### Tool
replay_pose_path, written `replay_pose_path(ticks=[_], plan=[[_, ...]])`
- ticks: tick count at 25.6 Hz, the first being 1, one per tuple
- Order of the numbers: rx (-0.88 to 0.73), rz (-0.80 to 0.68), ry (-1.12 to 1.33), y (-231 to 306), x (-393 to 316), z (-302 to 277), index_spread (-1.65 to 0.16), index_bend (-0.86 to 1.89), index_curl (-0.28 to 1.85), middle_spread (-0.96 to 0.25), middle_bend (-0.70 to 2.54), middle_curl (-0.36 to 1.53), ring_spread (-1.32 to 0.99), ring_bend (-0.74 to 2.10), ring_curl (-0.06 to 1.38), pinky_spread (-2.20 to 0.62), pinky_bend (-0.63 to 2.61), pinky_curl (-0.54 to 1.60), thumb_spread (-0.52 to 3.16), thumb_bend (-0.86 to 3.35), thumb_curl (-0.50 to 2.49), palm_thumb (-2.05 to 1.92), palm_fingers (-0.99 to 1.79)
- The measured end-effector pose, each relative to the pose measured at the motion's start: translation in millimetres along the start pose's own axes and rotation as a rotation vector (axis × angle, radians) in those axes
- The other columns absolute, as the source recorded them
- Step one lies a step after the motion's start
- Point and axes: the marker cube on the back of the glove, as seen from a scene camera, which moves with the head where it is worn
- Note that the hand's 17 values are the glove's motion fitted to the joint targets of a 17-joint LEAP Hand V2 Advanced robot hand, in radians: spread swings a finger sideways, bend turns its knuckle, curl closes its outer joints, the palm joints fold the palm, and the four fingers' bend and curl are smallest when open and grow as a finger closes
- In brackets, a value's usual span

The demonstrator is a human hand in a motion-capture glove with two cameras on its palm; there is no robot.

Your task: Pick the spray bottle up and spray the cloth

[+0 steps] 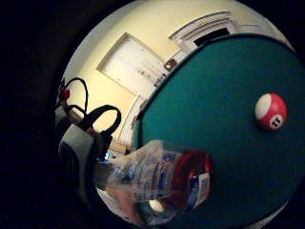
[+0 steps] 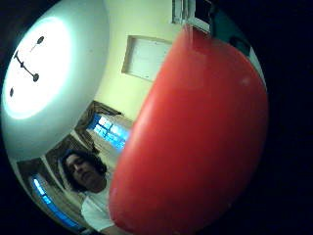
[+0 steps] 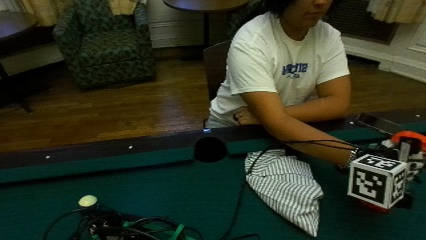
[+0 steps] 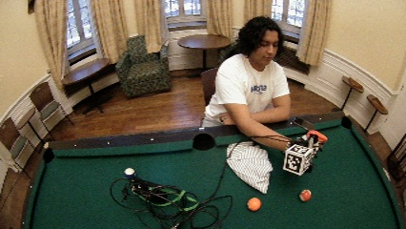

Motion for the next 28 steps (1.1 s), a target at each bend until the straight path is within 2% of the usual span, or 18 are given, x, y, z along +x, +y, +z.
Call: replay_pose_path(ticks=[15,23,28], plan=[[0.012,0.111,0.008,7,7,3,-0.28,0.2,0.67,-0.21,0.58,0.58,-0.2,0.72,0.47,-0.3,0.51,0.41,0.6,-0.04,0.85,0.9,1.3],[-0.036,0.219,0.066,25,24,-1,-0.3,0.22,0.64,-0.2,0.47,0.52,-0.17,0.52,0.41,-0.12,0.29,0.36,0.77,-0.06,0.76,0.78,1.01],[-0.081,0.279,0.124,41,31,-14,-0.32,0.17,0.6,-0.19,0.38,0.48,-0.16,0.43,0.4,0.0,0.22,0.35,0.87,-0.11,0.63,0.55,0.86]])
